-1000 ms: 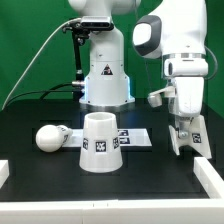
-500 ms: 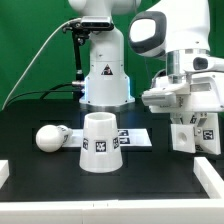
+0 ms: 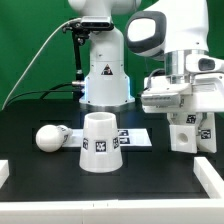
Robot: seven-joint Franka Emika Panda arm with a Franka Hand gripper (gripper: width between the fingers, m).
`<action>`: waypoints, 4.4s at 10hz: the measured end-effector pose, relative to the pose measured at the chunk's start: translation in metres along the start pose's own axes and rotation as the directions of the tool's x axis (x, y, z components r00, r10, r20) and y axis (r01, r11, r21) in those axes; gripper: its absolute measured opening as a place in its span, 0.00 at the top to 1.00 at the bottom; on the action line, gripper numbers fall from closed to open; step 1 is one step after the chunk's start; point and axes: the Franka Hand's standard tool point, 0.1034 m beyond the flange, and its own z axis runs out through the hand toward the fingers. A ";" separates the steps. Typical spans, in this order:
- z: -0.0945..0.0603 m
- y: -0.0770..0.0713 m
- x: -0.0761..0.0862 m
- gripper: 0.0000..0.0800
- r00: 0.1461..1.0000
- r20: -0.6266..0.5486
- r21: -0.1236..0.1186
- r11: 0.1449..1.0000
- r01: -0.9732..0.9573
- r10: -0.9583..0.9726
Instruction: Assemble lamp
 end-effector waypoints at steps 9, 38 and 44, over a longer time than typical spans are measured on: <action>-0.006 -0.020 -0.023 0.63 0.940 0.009 0.042 0.940 0.339 -0.340; -0.057 0.062 -0.090 0.13 -0.049 0.079 -0.056 -0.044 -0.997 0.996; -0.056 0.060 -0.092 0.13 -0.451 0.052 -0.070 -0.448 -0.891 0.891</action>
Offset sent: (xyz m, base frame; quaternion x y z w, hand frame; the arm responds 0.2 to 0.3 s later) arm 0.0000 0.0000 0.0000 0.0000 0.0000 -0.1938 0.9810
